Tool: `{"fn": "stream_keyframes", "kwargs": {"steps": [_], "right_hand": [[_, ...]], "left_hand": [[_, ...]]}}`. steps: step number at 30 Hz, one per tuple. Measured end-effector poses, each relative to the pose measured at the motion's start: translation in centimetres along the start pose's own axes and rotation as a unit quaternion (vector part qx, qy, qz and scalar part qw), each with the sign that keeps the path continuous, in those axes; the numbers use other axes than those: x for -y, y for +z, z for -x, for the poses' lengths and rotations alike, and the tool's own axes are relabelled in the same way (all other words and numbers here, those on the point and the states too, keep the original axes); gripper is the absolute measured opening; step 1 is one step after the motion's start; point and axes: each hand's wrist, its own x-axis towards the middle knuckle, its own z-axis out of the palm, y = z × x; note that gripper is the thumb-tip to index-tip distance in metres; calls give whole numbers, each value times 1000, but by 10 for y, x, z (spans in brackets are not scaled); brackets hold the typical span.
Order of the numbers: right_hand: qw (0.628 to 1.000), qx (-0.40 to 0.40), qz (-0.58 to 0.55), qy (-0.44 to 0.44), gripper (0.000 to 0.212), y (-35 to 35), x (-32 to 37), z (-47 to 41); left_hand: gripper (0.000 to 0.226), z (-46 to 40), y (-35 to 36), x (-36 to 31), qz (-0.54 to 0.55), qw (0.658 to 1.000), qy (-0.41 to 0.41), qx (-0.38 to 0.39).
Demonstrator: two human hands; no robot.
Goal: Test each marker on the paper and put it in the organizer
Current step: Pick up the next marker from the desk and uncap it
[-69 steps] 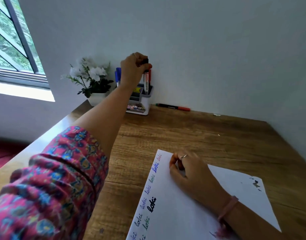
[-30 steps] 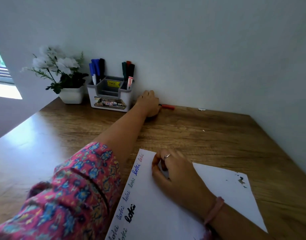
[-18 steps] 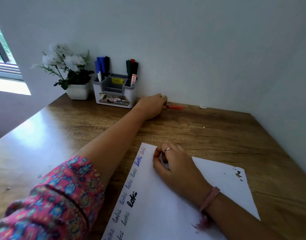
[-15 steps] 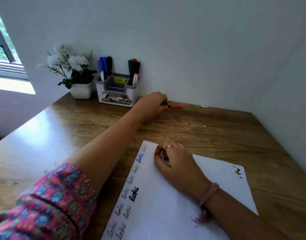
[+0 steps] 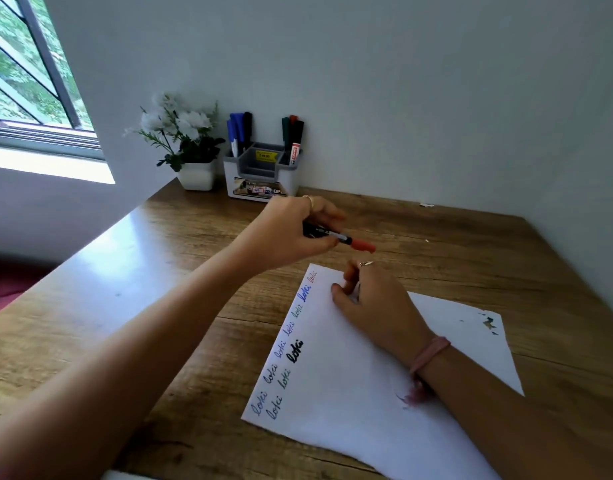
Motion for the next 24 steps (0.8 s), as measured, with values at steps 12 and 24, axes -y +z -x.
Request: {"fn": "stream_keyframes", "kwargs": {"steps": [12,24], "right_hand": [[973,-161,33,-163,35,-7,5,-4],[942,-15,-323,-94,26,-17,15,2]], "left_hand": [[50,26,-8,-11,201,979,31,34],[29,25,7,-6,263,927,-98,250]]}}
